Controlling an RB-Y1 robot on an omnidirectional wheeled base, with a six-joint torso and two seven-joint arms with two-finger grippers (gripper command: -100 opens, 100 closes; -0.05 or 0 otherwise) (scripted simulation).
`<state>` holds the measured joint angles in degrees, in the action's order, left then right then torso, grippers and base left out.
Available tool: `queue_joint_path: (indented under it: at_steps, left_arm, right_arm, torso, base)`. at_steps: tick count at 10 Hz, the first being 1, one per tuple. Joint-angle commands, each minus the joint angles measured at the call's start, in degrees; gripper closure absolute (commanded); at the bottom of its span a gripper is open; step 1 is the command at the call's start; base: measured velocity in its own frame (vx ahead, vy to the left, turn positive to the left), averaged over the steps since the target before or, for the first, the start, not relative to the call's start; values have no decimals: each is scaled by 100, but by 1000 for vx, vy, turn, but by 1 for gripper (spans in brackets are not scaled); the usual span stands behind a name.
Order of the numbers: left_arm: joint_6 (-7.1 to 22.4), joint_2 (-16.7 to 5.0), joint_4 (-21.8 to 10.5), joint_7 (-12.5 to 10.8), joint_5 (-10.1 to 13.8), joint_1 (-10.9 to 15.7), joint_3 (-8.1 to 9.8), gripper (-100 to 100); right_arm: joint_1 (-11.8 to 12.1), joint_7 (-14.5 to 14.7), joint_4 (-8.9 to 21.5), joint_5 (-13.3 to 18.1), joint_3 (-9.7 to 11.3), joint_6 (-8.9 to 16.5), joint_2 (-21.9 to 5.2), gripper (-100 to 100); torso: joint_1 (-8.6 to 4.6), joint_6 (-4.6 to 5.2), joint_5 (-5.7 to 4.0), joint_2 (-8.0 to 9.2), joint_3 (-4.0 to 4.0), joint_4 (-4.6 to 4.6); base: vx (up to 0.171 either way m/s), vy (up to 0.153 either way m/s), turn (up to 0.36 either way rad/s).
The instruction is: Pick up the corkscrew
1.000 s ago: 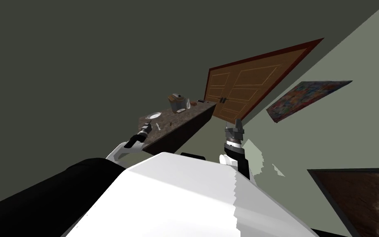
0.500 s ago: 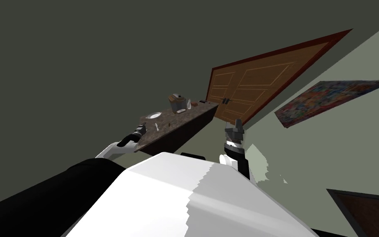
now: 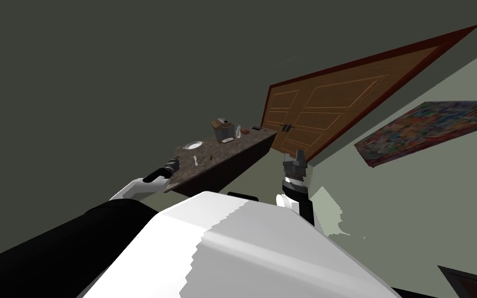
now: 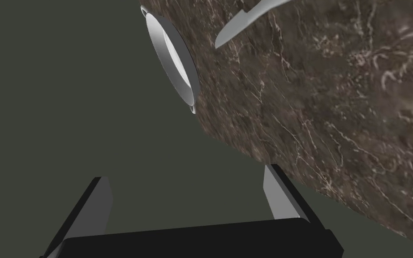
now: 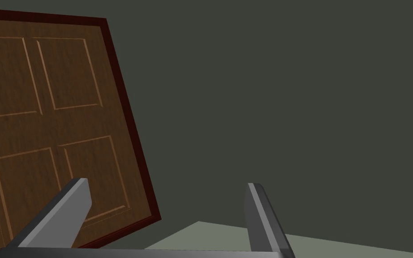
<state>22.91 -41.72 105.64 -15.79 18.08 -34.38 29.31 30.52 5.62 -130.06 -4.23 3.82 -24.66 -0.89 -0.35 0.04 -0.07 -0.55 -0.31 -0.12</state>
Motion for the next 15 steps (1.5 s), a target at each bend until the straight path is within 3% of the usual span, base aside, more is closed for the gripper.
queue_joint_path:
  at_steps: [1,2,3,5,6,7,8,9,10,11,12,13,14,15]
  left_arm:
    - [184,-130,-142,-51,142,-75,58,-100]
    - [464,-308,-282,-131,349,-142,146,-100]
    - [501,-308,-323,-131,349,-142,146,-100]
    - [941,-629,-647,-274,716,-281,285,-100]
    - [1113,-629,-672,-274,782,-281,285,-100]
    - [1341,-773,-825,-337,1005,-353,335,-100]
    - [1406,-773,-839,-337,1005,-353,335,-100]
    - [1645,-909,-999,-394,1230,-426,372,-100]
    - [1688,-909,-1001,-394,1230,-426,372,-100]
    - [1915,-1037,-1157,-445,1457,-500,396,-100]
    - [1958,-1037,-1157,-445,1457,-500,396,-100]
    - [2206,-1158,-1307,-490,1683,-574,408,-100]
    - [2216,-1158,-1307,-490,1683,-574,408,-100]
    - [2440,-1273,-1448,-529,1894,-649,408,-100]
  right_arm:
    - [0,0,0,0,0,0,0,0]
    - [-1,0,0,0,0,0,0,0]
    - [0,0,0,0,0,0,0,0]
    - [0,0,0,0,0,0,0,0]
    - [1,0,0,0,0,0,0,0]
    - [0,0,-1,0,0,0,0,0]
    - [1,0,0,0,0,0,0,0]
    - [0,0,-1,0,0,0,0,0]
    - [0,0,0,0,0,0,0,0]
    - [-1,0,0,0,0,0,0,0]
    - [0,0,0,0,0,0,0,0]
    - [0,0,-1,0,0,0,0,0]
    - [0,0,0,0,0,0,0,0]
    - [0,0,0,0,0,0,0,0]
  torso:
    - [0,0,0,0,0,0]
    - [3,2,-1,1,-1,-1]
    - [-2,1,-1,-8,-5,-2]
    - [8,1,1,-10,-6,-2]
    - [-9,2,-4,-29,-17,-7]
    - [-9,3,-3,-29,-18,-8]
    - [-3,3,-2,-36,-22,-9]
    - [6,5,0,-20,-14,-7]
    - [5,3,0,-14,-9,-4]
    - [10,4,1,-4,-4,-3]
    - [6,4,-1,-22,-13,-5]
    - [8,4,0,-21,-14,-7]
    - [8,5,1,-22,-14,-6]
    - [10,5,1,-15,-11,-5]
  base:
    - [119,-99,51]
    - [142,-116,76]
    - [110,-90,56]
    - [181,-117,83]
    - [197,-135,41]
    - [213,-115,44]
    - [147,-93,24]
    - [135,-104,27]
    - [114,-90,24]
    - [188,-104,16]
    - [172,-94,15]
    - [165,-99,6]
    - [148,-93,8]
    - [195,-112,-5]
